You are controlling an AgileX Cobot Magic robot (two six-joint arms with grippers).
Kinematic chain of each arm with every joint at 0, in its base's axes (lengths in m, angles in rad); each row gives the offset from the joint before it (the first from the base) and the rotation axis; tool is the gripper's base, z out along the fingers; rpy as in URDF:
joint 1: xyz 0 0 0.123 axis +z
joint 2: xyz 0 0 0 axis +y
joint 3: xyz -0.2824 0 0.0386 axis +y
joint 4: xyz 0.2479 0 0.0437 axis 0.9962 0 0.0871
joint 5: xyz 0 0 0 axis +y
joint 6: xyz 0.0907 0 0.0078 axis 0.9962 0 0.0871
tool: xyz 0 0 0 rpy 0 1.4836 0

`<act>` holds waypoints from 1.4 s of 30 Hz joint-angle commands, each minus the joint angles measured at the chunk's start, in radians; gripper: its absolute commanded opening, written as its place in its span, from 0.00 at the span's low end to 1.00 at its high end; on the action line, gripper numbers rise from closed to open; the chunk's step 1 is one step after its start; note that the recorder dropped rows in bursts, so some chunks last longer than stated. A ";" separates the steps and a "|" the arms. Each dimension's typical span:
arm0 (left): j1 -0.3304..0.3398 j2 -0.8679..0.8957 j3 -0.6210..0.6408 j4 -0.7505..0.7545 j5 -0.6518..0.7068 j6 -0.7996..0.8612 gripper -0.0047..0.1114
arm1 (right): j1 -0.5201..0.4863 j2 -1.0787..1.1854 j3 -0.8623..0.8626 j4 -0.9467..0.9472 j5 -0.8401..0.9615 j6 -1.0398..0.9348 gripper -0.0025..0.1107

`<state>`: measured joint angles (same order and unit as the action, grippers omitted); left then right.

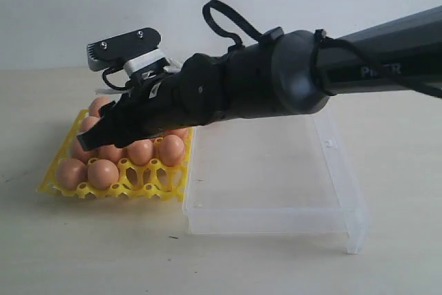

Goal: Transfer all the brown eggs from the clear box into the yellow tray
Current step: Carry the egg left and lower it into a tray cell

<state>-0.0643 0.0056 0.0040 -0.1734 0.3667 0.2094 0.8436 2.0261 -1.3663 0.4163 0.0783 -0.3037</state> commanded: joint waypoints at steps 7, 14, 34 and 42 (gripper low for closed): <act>-0.004 -0.006 -0.004 0.002 -0.008 0.000 0.04 | 0.017 0.090 0.006 0.058 -0.021 0.014 0.02; -0.004 -0.006 -0.004 0.002 -0.008 0.000 0.04 | 0.017 0.092 0.003 0.058 -0.043 0.018 0.02; -0.004 -0.006 -0.004 0.002 -0.008 0.000 0.04 | 0.017 0.092 0.003 0.052 -0.023 0.015 0.42; -0.004 -0.006 -0.004 0.002 -0.008 0.000 0.04 | 0.017 0.090 0.003 0.052 -0.028 0.015 0.54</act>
<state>-0.0643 0.0056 0.0040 -0.1734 0.3667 0.2094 0.8596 2.1215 -1.3613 0.4756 0.0605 -0.2846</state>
